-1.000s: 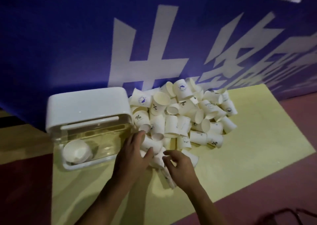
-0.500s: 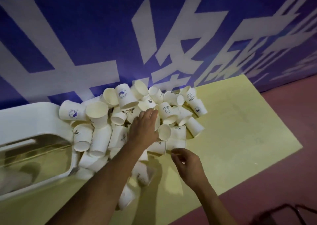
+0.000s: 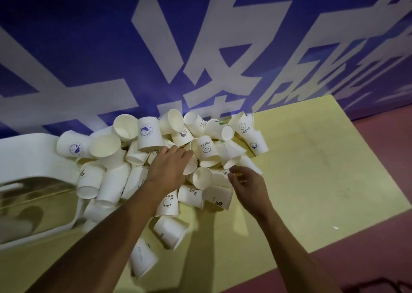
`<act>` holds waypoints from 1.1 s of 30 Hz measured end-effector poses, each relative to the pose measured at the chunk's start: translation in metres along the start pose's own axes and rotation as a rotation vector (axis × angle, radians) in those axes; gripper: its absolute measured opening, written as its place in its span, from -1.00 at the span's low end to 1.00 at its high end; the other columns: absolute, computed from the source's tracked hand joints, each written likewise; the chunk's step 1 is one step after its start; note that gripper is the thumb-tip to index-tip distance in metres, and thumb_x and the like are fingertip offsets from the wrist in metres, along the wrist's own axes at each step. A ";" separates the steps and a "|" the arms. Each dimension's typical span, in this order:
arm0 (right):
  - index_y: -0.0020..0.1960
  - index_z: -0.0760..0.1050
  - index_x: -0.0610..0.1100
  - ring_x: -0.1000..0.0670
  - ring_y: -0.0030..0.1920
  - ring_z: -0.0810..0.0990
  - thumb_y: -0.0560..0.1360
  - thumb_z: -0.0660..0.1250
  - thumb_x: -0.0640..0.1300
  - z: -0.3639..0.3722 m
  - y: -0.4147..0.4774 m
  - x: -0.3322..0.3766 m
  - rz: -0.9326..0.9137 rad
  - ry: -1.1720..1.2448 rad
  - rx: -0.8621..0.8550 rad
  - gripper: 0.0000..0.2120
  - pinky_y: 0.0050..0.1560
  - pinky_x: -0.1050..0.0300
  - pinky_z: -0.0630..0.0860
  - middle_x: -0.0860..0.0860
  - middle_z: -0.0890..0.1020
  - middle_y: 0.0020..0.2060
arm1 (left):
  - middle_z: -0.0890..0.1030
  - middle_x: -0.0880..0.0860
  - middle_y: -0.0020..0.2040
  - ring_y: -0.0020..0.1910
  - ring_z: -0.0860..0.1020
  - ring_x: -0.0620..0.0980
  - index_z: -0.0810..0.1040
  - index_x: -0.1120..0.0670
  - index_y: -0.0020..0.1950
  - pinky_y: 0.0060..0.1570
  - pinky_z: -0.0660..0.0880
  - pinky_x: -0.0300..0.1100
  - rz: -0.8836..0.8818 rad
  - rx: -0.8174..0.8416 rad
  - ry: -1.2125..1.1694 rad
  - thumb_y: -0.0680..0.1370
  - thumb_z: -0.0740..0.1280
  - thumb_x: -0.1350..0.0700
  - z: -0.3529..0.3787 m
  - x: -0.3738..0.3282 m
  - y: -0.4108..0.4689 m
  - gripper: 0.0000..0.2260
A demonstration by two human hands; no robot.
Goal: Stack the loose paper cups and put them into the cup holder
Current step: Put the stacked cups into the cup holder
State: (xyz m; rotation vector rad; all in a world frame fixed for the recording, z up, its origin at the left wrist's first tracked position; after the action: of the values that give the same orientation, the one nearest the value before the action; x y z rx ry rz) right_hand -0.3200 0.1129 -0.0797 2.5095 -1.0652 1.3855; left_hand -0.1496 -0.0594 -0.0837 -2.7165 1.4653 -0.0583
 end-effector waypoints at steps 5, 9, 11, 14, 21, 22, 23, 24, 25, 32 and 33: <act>0.33 0.51 -0.12 -0.02 0.05 0.61 0.51 0.48 0.09 -0.008 0.076 0.035 -0.057 -0.057 -0.144 -0.53 0.06 0.02 0.60 -0.03 0.60 0.21 | 0.63 0.03 0.14 0.12 0.55 0.08 0.47 0.04 0.39 0.00 0.53 -0.03 -0.214 -0.164 -0.442 0.39 0.55 -0.15 -0.043 0.002 -0.024 -0.36; 0.44 0.36 -0.02 -0.13 0.27 0.52 0.43 0.49 0.25 0.010 0.130 0.056 -0.043 -0.254 -0.080 -0.29 0.25 -0.17 0.56 -0.07 0.52 0.33 | 0.60 -0.04 0.24 0.20 0.54 -0.01 0.41 -0.05 0.41 0.11 0.56 -0.07 -0.412 -0.222 -0.710 0.39 0.57 -0.19 -0.051 -0.001 -0.045 -0.34; 0.47 0.33 0.00 -0.15 0.29 0.51 0.42 0.49 0.27 0.022 0.146 0.055 -0.009 -0.320 -0.023 -0.26 0.27 -0.17 0.53 -0.07 0.53 0.33 | 0.58 -0.05 0.29 0.26 0.53 -0.03 0.41 -0.05 0.43 0.19 0.56 -0.08 -0.445 -0.225 -0.761 0.40 0.56 -0.20 -0.049 -0.001 -0.049 -0.32; 0.40 0.40 -0.04 -0.17 0.19 0.58 0.43 0.47 0.25 0.032 0.157 0.047 -0.007 -0.373 -0.003 -0.33 0.19 -0.14 0.56 -0.07 0.62 0.20 | 0.58 -0.04 0.30 0.26 0.53 -0.03 0.43 -0.03 0.42 0.19 0.53 -0.14 -0.478 -0.248 -0.783 0.39 0.56 -0.21 -0.048 -0.001 -0.052 -0.32; 0.34 0.41 -0.17 -0.12 0.05 0.58 0.47 0.47 0.00 0.007 0.122 0.050 0.000 -0.137 -0.141 -0.47 0.00 -0.06 0.59 -0.07 0.59 0.11 | 0.56 -0.06 0.33 0.28 0.52 -0.05 0.36 -0.08 0.45 0.20 0.56 -0.09 -0.480 -0.246 -0.786 0.41 0.50 -0.27 -0.045 0.005 -0.063 -0.31; 0.41 0.38 -0.15 -0.09 0.07 0.57 0.46 0.48 0.01 0.002 0.112 0.050 0.030 -0.078 -0.138 -0.40 0.02 -0.05 0.59 -0.04 0.57 0.14 | 0.55 -0.06 0.35 0.29 0.51 -0.05 0.35 -0.09 0.46 0.22 0.56 -0.06 -0.486 -0.229 -0.793 0.41 0.48 -0.29 -0.043 0.007 -0.065 -0.30; 0.47 0.33 -0.12 -0.07 0.10 0.56 0.45 0.50 0.04 0.000 0.102 0.051 0.051 -0.027 -0.116 -0.31 0.05 -0.05 0.59 -0.01 0.54 0.18 | 0.54 -0.06 0.36 0.30 0.51 -0.05 0.34 -0.10 0.47 0.23 0.56 -0.06 -0.485 -0.221 -0.803 0.40 0.45 -0.32 -0.043 0.009 -0.068 -0.28; 0.51 0.32 -0.07 -0.05 0.12 0.57 0.42 0.52 0.07 -0.002 0.090 0.053 0.069 0.030 -0.076 -0.25 0.08 -0.05 0.61 0.03 0.53 0.20 | 0.54 -0.07 0.37 0.31 0.51 -0.06 0.34 -0.10 0.47 0.24 0.56 -0.07 -0.479 -0.223 -0.816 0.40 0.42 -0.35 -0.043 0.010 -0.070 -0.28; 0.50 0.35 -0.03 -0.06 0.13 0.61 0.40 0.53 0.08 -0.001 0.079 0.054 0.076 0.108 -0.033 -0.26 0.08 -0.05 0.63 0.03 0.55 0.21 | 0.54 -0.07 0.36 0.30 0.51 -0.06 0.35 -0.10 0.46 0.23 0.56 -0.10 -0.468 -0.236 -0.829 0.40 0.40 -0.36 -0.044 0.011 -0.074 -0.29; 0.28 0.47 0.10 0.00 0.16 0.66 0.34 0.58 -0.05 0.034 0.001 0.090 0.026 0.392 0.138 -0.44 0.18 -0.17 0.63 0.09 0.67 0.15 | 0.56 -0.18 0.27 0.22 0.51 -0.16 0.41 -0.14 0.40 0.18 0.49 -0.30 -0.449 -0.330 -0.920 0.38 0.42 -0.35 -0.062 0.037 -0.115 -0.35; 0.30 0.46 0.11 0.04 0.18 0.65 0.32 0.61 -0.04 0.043 -0.010 0.098 0.017 0.407 0.141 -0.40 0.19 -0.15 0.62 0.11 0.67 0.17 | 0.55 -0.22 0.22 0.17 0.49 -0.21 0.42 -0.18 0.36 0.13 0.46 -0.39 -0.444 -0.343 -0.931 0.37 0.43 -0.34 -0.066 0.046 -0.126 -0.39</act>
State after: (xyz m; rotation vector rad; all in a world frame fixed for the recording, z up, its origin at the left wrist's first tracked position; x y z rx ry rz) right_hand -0.2492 0.0514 -0.0273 2.1607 -0.9343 1.9262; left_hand -0.0229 -0.0306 -0.0094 -2.5815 0.6300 1.3266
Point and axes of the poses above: each hand's wrist, its own y-axis towards the middle knuckle, its own z-axis out of the palm, x = y × z, the point moved 5 cm from there along y, towards the middle knuckle
